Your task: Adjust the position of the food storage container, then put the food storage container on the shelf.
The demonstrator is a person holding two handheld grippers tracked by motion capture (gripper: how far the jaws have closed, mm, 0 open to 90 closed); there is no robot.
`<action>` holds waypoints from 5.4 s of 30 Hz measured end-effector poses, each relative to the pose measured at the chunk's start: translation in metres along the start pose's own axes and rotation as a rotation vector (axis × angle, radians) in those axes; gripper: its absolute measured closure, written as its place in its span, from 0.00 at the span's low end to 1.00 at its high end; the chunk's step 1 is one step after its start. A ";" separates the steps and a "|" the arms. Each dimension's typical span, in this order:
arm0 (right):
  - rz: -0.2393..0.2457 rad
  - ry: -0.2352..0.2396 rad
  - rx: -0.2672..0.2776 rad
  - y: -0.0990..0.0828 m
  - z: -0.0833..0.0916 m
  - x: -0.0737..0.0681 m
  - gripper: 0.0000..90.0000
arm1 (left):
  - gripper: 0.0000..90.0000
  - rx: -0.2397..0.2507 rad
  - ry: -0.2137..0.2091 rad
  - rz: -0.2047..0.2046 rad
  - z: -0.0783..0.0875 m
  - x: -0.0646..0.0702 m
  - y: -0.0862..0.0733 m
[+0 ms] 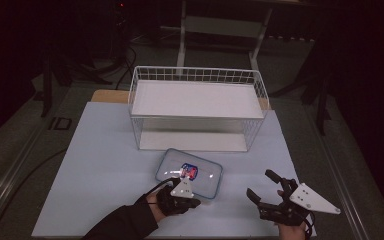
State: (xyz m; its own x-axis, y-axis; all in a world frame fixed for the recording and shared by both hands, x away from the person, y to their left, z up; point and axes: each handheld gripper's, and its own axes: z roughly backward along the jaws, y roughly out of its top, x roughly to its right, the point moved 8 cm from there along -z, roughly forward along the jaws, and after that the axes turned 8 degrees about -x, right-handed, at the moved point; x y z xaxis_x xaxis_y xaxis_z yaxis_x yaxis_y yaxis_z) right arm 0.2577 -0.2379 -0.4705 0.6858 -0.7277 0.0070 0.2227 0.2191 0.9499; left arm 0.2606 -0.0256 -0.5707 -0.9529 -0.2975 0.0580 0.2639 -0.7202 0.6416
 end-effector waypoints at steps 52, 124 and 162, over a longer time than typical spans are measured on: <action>0.007 0.033 -0.020 -0.002 -0.005 -0.007 0.15 | 0.59 0.059 -0.045 0.076 0.031 0.014 0.032; 0.030 0.035 -0.190 0.017 -0.065 -0.031 0.12 | 0.46 0.178 -0.307 0.942 0.052 -0.129 -0.044; -0.352 0.187 -0.437 -0.038 -0.107 0.020 0.22 | 0.65 0.199 -0.326 0.726 0.071 -0.097 -0.044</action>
State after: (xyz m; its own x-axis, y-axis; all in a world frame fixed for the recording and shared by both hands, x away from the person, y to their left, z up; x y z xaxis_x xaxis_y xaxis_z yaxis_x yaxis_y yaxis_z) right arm 0.3377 -0.1913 -0.5396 0.6207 -0.6869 -0.3780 0.6965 0.2617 0.6681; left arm 0.3312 0.0797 -0.5507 -0.5587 -0.4279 0.7104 0.8294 -0.2848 0.4807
